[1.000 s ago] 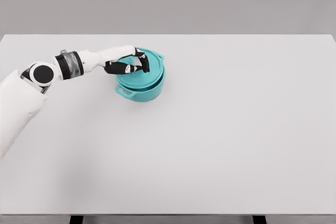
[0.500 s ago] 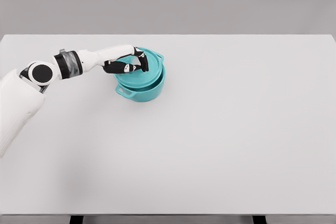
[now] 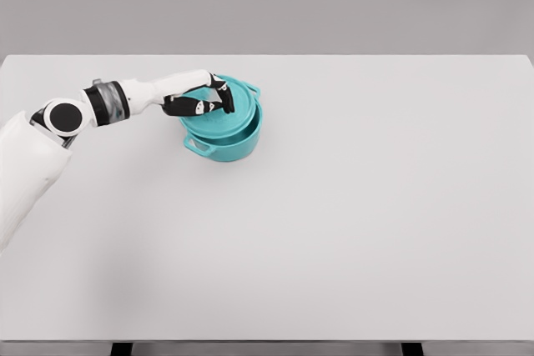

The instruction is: Cover the pot with left arm

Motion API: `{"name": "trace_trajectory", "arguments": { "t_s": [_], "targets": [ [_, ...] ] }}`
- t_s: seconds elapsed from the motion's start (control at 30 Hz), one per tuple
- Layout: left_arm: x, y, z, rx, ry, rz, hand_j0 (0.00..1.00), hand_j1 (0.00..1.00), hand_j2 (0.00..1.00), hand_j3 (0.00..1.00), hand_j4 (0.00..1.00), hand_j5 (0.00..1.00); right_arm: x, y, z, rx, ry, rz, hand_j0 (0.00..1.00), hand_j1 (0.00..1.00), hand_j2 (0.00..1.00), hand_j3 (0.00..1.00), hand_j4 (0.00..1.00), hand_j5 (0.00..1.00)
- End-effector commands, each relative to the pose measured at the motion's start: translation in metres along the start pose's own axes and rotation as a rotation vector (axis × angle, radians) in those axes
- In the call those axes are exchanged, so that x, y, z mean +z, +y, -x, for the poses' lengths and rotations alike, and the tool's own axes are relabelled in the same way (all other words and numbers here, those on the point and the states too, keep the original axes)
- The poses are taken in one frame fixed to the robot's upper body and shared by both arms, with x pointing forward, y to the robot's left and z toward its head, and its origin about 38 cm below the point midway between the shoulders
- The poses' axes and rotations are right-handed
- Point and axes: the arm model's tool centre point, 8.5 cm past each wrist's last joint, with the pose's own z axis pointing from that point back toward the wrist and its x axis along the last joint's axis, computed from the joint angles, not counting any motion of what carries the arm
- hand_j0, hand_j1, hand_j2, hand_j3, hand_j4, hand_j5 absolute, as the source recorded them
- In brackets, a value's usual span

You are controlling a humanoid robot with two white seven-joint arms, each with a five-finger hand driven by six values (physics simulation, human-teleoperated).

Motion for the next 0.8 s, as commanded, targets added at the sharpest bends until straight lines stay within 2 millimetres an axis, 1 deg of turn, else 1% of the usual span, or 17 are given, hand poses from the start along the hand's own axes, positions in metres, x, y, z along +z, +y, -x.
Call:
{"name": "trace_trajectory", "arguments": {
  "t_s": [0.0, 0.2, 0.5, 0.77],
  "targets": [
    [-0.0008, -0.0013, -0.0016, -0.006, -0.008, 0.010, 0.42, 0.42, 0.42, 0.42, 0.42, 0.42, -0.0001, -0.0001, -0.0004, 0.001, -0.001, 0.000, 1.00, 1.00, 1.00, 1.00, 1.00, 1.00],
    [-0.0030, 0.0000, -0.0108, -0.021, -0.038, 0.009, 0.42, 0.42, 0.42, 0.42, 0.42, 0.42, -0.0002, -0.0003, -0.0013, 0.002, -0.003, 0.000, 1.00, 1.00, 1.00, 1.00, 1.00, 1.00],
    [-0.0003, -0.0047, -0.0071, -0.012, -0.033, 0.014, 0.42, 0.42, 0.42, 0.42, 0.42, 0.42, -0.0001, -0.0002, -0.0008, 0.001, -0.001, 0.000, 1.00, 1.00, 1.00, 1.00, 1.00, 1.00],
    [-0.0006, -0.0051, -0.0083, -0.012, -0.037, 0.013, 0.42, 0.42, 0.42, 0.42, 0.42, 0.42, 0.0000, 0.0000, 0.0001, 0.000, 0.000, 0.000, 1.00, 1.00, 1.00, 1.00, 1.00, 1.00]
  ]
}}
